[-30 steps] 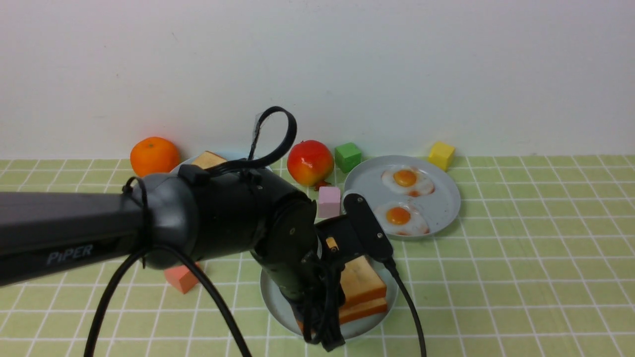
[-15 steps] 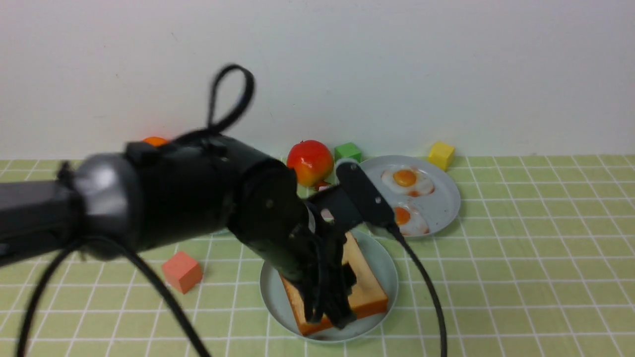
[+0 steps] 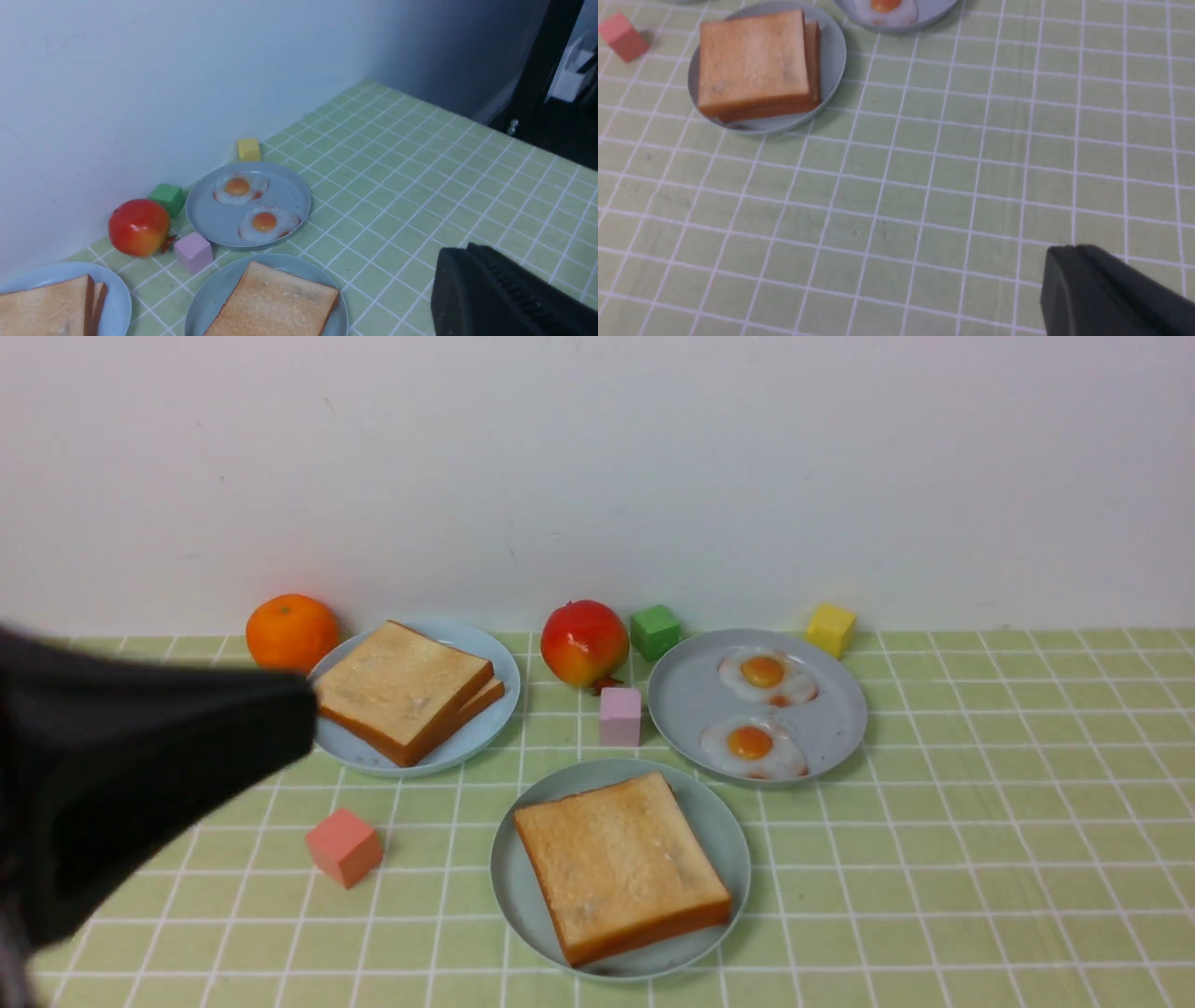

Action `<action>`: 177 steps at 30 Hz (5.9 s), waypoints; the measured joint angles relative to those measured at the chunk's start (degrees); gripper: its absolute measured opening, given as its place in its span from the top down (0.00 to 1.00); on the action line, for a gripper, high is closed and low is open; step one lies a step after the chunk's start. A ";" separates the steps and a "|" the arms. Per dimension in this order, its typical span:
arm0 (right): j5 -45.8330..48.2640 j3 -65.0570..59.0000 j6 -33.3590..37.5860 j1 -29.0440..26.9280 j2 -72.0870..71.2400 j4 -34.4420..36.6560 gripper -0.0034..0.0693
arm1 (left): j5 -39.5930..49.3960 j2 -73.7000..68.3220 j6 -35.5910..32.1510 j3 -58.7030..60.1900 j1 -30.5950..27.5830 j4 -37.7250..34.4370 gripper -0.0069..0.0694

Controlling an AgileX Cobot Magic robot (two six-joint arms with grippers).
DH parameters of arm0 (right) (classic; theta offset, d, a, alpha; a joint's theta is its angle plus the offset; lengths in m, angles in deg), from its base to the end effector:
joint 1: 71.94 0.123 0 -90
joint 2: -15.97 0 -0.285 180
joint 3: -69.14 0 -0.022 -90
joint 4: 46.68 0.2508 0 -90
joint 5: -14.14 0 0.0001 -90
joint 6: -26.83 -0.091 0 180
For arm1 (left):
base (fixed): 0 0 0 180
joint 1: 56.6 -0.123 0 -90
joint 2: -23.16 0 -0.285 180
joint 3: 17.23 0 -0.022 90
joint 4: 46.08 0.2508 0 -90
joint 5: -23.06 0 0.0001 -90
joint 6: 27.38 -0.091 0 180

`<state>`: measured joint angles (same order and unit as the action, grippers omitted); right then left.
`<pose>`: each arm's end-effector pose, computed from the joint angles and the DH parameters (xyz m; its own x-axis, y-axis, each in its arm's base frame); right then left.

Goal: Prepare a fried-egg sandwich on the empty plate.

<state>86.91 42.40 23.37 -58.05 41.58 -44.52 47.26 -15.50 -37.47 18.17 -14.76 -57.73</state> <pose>0.0016 0.0038 0.3644 -0.5761 -0.0689 -0.8145 -0.2279 0.9705 0.0791 0.0713 -0.0739 0.3786 -0.1084 0.0840 -0.9905 0.7248 0.6886 -0.0210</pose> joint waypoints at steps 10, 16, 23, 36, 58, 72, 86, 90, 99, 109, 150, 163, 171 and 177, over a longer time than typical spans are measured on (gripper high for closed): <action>-0.60 -1.10 -6.98 0.00 -8.76 -2.81 0.95 | -17.80 22.48 0.00 27.49 0.00 -5.10 0.93; -22.84 -13.69 -8.40 -0.12 -9.37 -2.82 0.95 | -17.41 23.70 0.00 31.29 0.00 -5.57 0.93; -56.70 -32.70 -12.92 -0.12 -9.19 -1.45 0.94 | -12.06 23.70 0.00 32.32 0.00 -5.57 0.93; -68.38 -51.82 -13.15 -0.12 -9.19 -1.52 0.93 | -10.00 23.70 0.00 32.32 0.00 -5.57 0.93; -51.12 -51.65 -8.26 -6.51 -18.44 -5.99 0.97 | -9.01 23.70 0.04 32.32 0.00 -5.57 0.93; -51.07 -51.61 -8.26 -6.51 -18.46 -6.18 0.97 | -9.01 23.70 0.04 32.32 0.00 -5.57 0.92; -51.07 -51.61 -8.26 -6.51 -18.46 -6.18 0.96 | -9.01 23.70 0.04 32.32 0.00 -5.57 0.90; -51.07 -51.61 -8.26 -6.51 -18.46 -6.18 0.95 | -9.01 23.70 0.04 32.32 0.00 -5.57 0.89; -51.00 -51.61 -8.26 -6.51 -18.46 -6.24 0.94 | -15.78 23.70 1.68 34.65 -0.46 -3.93 0.91; -50.90 -51.55 -8.26 -6.51 -18.46 -6.24 0.94 | -22.18 30.75 16.11 40.79 -28.91 3.89 0.93; -50.78 -51.55 -8.26 -6.51 -18.46 -6.36 0.88 | -2.17 31.53 30.19 43.66 -38.37 12.87 0.93; -50.78 -51.55 -8.26 -6.51 -18.46 -6.36 0.86 | -2.17 31.53 30.19 43.66 -38.37 12.87 0.93; -50.78 -51.55 -8.26 -6.51 -18.46 -6.36 0.86 | -2.17 31.53 30.19 43.66 -38.37 12.87 0.93; -50.78 -51.55 -8.26 -6.51 -18.46 -6.36 0.84 | -2.17 31.53 30.24 43.66 -38.37 12.87 0.93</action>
<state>36.13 -9.14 15.12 -64.56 23.12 -50.88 45.09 16.03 -7.22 61.83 -53.14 -44.86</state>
